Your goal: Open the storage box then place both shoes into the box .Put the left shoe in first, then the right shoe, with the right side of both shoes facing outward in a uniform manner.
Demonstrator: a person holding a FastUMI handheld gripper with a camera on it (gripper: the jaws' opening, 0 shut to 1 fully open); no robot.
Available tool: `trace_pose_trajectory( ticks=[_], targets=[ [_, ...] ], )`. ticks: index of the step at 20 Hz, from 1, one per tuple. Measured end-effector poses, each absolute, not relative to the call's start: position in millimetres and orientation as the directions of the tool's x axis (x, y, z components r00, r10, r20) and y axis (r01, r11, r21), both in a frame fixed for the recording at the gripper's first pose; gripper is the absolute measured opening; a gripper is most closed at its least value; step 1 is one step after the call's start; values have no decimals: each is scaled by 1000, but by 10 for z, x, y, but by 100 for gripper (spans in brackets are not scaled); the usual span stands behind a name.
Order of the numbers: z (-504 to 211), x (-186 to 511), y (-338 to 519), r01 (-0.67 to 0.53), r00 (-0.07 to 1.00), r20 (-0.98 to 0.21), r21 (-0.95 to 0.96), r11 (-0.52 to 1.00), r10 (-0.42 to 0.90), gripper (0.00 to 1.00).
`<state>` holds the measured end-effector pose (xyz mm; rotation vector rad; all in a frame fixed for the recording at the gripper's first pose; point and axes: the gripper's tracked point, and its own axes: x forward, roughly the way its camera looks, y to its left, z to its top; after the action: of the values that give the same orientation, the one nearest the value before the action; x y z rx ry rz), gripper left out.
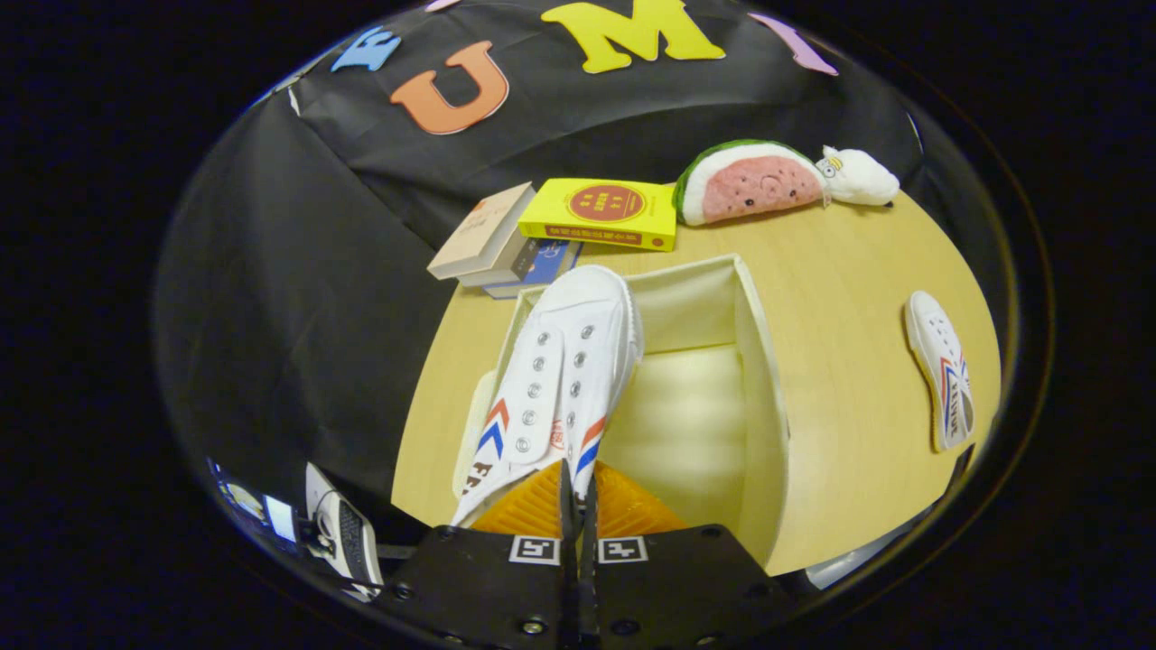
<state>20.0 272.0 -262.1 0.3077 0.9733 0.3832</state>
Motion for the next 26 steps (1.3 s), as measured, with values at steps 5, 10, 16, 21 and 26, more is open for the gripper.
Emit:
trace_pose_trajectory(
  ticks=[5, 10, 16, 21, 26],
  targets=[
    [-2750, 247, 2801, -212, 519, -757, 336, 918, 397, 1],
    [-2822, 226, 2864, -241, 497, -771, 318, 917, 398, 2],
    [-2411, 347, 2883, -368, 566, -678, 300, 880, 468, 72],
    [-1903, 463, 2458, -410, 666, -570, 258, 875, 480, 96],
    [-1579, 634, 1501, -373, 761, -483, 222, 901, 434, 96]
  ],
)
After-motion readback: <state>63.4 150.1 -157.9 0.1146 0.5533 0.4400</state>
